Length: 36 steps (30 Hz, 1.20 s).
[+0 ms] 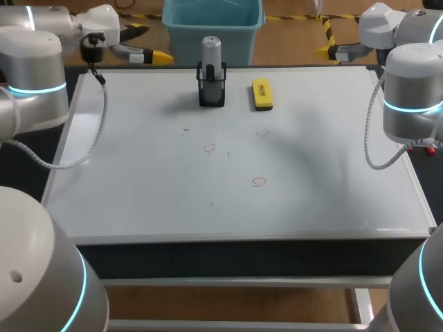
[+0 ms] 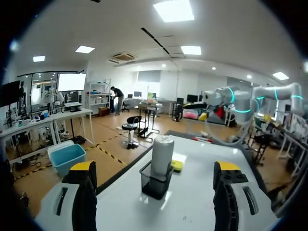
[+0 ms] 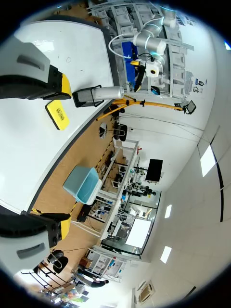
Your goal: Pick up the inspection probe, press it on each red-marked spot on the whiteboard one by one, put down the probe, pick up the eraser, and wipe off all the red marks.
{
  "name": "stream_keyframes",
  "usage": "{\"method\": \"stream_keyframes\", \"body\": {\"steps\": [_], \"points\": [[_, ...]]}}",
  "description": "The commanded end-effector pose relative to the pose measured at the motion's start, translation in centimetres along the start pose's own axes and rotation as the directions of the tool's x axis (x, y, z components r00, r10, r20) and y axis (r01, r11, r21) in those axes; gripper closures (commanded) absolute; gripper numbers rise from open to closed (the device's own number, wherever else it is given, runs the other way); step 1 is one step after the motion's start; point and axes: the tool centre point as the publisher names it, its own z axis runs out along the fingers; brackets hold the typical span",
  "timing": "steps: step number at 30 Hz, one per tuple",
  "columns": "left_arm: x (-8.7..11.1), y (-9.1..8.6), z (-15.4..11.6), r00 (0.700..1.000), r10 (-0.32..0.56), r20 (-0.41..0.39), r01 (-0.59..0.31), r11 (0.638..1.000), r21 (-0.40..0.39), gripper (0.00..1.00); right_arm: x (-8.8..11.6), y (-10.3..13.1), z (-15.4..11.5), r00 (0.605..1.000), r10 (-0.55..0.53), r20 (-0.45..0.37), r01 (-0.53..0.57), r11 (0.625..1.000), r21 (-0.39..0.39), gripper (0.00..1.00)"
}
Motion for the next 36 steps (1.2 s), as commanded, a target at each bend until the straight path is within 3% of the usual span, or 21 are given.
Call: {"method": "stream_keyframes", "body": {"steps": [1, 19, 36], "points": [[-0.9, 1.0, 2.3, 0.989, -0.003, -0.148, 0.004, 1.000, 0.006, 0.00, 0.0, 0.0, 0.0, 1.000, 0.000, -0.001, 0.000, 1.000, -0.001, 0.00], [0.7, 2.6, 8.4, 0.948, 0.033, -0.318, 0.010, 0.991, 0.133, 0.00, 0.0, 0.0, 0.0, 1.000, 0.000, -0.001, 0.000, 1.000, -0.001, 0.00], [0.5, 2.1, 13.3, 0.906, 0.094, -0.412, -0.017, 0.982, 0.187, 0.00, 0.0, 0.0, 0.0, 1.000, 0.000, -0.001, 0.000, 1.000, -0.001, 0.00]]}}
